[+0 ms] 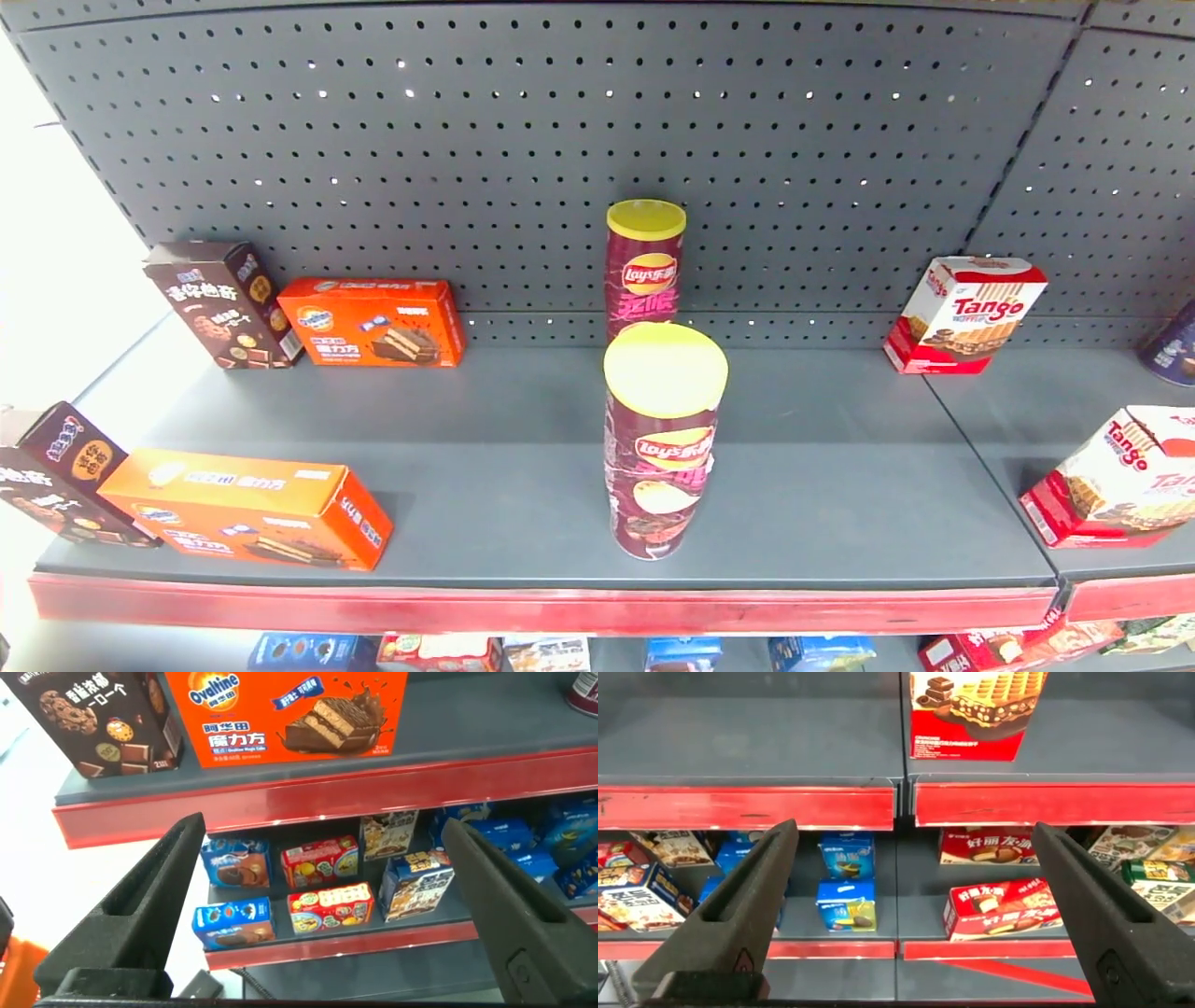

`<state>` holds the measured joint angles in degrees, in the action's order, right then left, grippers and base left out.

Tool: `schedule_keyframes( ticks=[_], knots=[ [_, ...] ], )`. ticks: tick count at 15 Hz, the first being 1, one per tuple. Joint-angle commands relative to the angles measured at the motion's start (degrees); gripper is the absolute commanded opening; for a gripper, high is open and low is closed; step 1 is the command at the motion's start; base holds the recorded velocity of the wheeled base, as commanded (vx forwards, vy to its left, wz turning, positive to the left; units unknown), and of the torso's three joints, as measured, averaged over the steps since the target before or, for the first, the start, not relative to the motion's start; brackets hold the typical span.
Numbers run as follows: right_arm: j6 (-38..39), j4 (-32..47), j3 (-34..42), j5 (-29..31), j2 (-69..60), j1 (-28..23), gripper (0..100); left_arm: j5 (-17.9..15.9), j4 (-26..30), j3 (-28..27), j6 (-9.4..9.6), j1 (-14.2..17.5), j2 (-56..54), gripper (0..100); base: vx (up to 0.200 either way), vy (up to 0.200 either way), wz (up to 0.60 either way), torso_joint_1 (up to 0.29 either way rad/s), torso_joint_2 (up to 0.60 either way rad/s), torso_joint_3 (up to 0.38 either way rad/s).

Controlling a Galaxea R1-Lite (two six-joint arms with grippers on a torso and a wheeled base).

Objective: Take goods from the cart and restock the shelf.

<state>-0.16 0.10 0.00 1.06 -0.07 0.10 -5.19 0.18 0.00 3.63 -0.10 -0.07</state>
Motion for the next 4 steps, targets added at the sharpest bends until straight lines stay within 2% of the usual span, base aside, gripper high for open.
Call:
schedule_keyframes(
  ticks=[1, 4],
  knots=[
    [-0.02, -0.01, 0.0, -0.01, 0.07, -0.01, 100, 0.01, -0.01, 0.0, 0.06, 0.01, 0.07, 100, 0.0, 0.0, 0.0, 0.0, 0.0, 0.0],
    [-0.02, -0.01, 0.0, -0.09, 0.07, -0.01, 100, 0.01, -0.01, 0.0, -0.03, 0.01, 0.07, 100, 0.0, 0.0, 0.0, 0.0, 0.0, 0.0]
  ],
)
